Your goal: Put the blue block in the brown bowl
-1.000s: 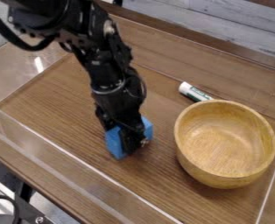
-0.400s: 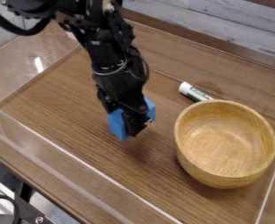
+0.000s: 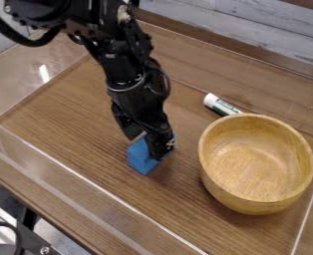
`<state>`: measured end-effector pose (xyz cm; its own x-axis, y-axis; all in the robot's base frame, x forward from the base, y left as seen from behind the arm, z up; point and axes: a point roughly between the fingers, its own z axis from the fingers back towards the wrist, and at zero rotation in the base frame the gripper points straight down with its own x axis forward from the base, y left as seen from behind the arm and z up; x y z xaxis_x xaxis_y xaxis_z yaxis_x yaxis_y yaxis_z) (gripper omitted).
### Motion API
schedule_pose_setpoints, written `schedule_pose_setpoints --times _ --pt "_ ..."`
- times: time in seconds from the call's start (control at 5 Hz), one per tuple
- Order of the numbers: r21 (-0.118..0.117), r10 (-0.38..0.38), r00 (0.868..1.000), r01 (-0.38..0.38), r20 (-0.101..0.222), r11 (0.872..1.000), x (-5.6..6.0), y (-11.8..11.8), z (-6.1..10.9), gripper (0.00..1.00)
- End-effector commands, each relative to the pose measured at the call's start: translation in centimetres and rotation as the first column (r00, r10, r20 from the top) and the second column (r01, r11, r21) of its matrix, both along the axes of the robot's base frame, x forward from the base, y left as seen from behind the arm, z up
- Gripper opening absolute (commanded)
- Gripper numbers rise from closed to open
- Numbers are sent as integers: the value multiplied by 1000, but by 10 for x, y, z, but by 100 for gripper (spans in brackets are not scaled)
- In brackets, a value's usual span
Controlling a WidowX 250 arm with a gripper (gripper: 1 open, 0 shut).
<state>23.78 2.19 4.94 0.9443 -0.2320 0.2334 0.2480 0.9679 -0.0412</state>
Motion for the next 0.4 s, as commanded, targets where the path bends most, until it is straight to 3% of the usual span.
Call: schedule_pose_setpoints --times 0.0,0.2 --pt "0 12 999 -12 30 1000 4 3 2 100" --pt "-2 15 999 -15 31 1000 3 3 -4 100"
